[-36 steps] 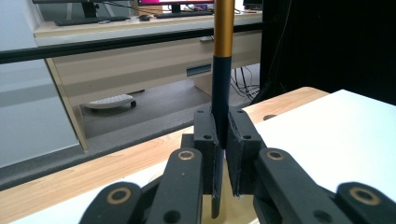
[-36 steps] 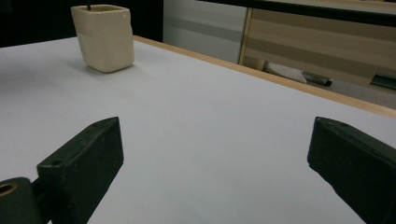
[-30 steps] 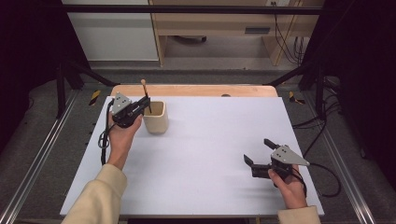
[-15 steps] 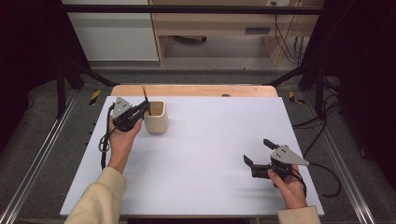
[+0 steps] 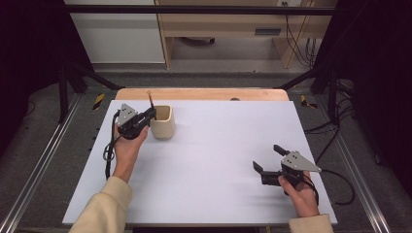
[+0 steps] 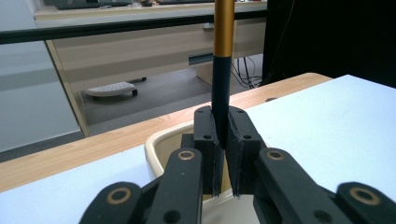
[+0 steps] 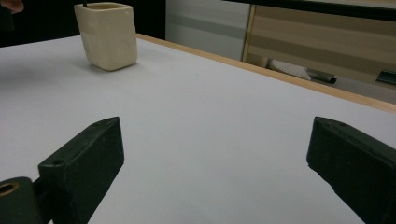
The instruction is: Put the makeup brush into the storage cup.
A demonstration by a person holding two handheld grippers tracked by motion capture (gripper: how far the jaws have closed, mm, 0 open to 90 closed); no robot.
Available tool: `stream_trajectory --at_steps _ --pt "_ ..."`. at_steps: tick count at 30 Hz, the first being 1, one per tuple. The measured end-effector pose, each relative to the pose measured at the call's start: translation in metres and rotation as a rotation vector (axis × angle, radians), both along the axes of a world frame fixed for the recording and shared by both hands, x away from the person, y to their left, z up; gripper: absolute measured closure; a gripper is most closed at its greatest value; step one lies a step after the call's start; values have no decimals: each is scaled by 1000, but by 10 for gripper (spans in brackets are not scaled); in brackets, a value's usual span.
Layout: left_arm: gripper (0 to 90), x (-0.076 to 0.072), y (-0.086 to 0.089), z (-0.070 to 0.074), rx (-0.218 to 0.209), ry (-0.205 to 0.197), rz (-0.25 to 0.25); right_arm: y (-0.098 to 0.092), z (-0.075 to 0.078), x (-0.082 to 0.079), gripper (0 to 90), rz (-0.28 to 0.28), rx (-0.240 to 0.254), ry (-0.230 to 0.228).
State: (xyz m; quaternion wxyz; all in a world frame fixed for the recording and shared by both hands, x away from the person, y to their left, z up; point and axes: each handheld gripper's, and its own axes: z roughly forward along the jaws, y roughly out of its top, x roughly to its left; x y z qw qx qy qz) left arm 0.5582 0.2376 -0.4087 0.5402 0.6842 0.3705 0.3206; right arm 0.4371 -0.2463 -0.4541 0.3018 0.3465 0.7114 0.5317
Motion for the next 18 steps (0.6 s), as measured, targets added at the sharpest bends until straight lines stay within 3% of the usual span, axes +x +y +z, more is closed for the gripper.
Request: stream_trajectory --at_steps 3,5,9,18 --pt "801 -3 -2 -1 -3 -7 -6 0 0 0 43 0 2 0" --pt "652 -5 -3 0 -7 -22 2 0 0 0 43 0 3 1" --pt "467 -10 -2 4 -34 -47 1 0 0 0 43 -1 3 -1" --pt "283 -23 -2 12 -12 -98 0 1 0 0 42 -3 -3 2"
